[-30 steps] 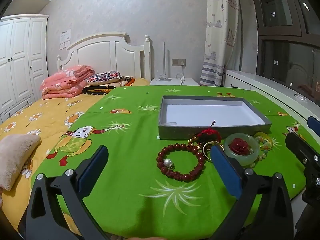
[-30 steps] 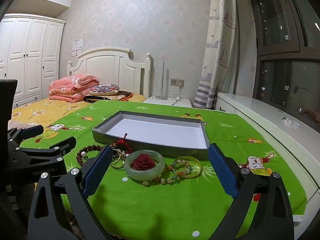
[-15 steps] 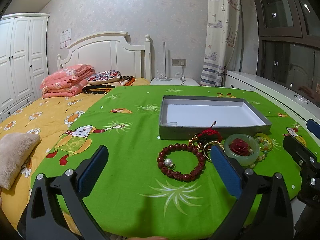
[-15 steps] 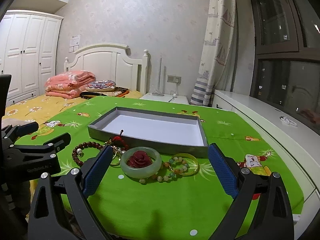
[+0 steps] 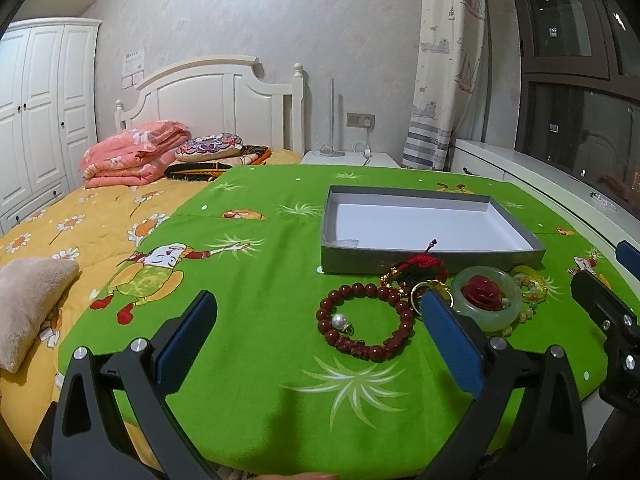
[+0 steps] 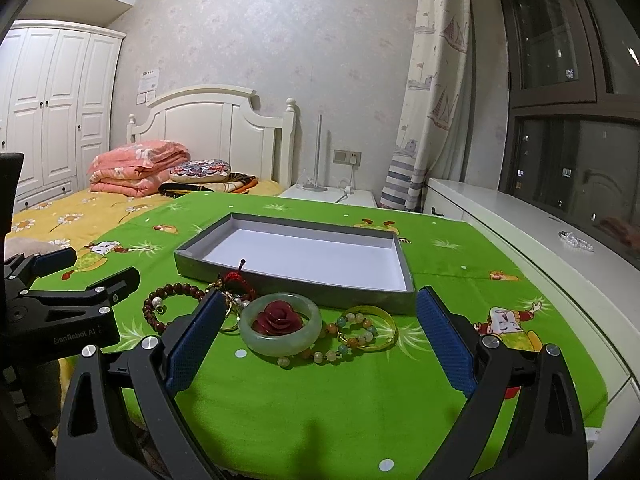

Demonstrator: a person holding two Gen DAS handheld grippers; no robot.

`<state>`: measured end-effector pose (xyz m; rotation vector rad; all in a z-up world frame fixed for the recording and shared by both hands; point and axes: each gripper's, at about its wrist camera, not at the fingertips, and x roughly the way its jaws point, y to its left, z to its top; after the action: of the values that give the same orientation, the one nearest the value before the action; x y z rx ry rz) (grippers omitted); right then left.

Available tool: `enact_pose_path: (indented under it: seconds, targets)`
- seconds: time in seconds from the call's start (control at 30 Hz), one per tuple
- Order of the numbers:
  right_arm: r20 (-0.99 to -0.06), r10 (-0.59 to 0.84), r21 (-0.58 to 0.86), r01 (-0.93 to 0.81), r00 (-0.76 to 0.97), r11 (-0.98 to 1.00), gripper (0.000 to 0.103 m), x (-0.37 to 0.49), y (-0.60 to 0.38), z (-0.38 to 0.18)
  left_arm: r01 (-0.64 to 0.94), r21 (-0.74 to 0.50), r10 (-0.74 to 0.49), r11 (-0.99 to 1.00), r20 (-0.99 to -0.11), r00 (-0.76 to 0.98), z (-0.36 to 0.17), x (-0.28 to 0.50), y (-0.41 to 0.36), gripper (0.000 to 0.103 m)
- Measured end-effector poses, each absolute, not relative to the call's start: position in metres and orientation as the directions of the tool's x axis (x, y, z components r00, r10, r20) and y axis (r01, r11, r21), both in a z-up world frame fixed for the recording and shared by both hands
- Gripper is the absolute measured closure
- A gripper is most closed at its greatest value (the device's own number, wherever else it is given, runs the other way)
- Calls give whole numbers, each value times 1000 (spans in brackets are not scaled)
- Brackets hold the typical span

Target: Organize jewelry

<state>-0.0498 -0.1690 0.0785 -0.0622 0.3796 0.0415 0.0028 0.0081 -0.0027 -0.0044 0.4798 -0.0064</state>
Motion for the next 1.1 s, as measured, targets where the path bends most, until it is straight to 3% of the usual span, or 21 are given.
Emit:
enact_pose_path:
  seconds: [1.1]
  targets:
    - [-408,43,5,-45,912,999,13,-41,-180,70,24,-27,-34,999,-478,878,-13,8,13,5]
